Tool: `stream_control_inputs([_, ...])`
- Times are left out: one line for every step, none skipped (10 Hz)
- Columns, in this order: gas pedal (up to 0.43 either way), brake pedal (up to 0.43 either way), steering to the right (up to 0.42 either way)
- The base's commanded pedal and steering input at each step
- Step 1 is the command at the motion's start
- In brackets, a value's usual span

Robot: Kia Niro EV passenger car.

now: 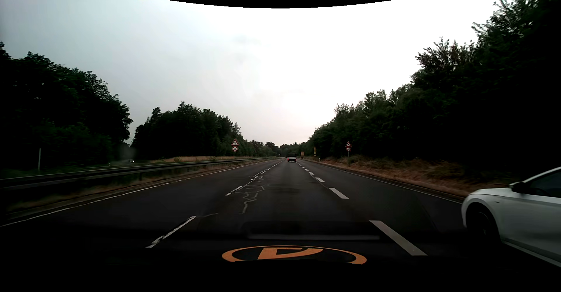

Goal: Follow the waypoints while adhering to traffic rules and regulations

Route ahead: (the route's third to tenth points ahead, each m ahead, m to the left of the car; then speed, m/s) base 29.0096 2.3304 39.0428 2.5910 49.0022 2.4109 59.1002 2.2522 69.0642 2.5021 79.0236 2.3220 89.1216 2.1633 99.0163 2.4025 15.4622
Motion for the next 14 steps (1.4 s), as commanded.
stream_control_inputs([0.028, 0.000, -0.002])
stream_control_inputs([0.039, 0.000, -0.003])
stream_control_inputs([0.039, 0.000, -0.002])
stream_control_inputs([0.039, 0.000, -0.002])
stream_control_inputs([0.039, 0.000, -0.002])
stream_control_inputs([0.039, 0.000, -0.002])
stream_control_inputs([0.039, 0.000, -0.002])
stream_control_inputs([0.039, 0.000, -0.002])
stream_control_inputs([0.039, 0.000, -0.002])
stream_control_inputs([0.047, 0.000, -0.002])
stream_control_inputs([0.059, 0.000, -0.002])
stream_control_inputs([0.110, 0.000, -0.002])
stream_control_inputs([0.110, 0.000, -0.002])
stream_control_inputs([0.110, 0.000, -0.002])
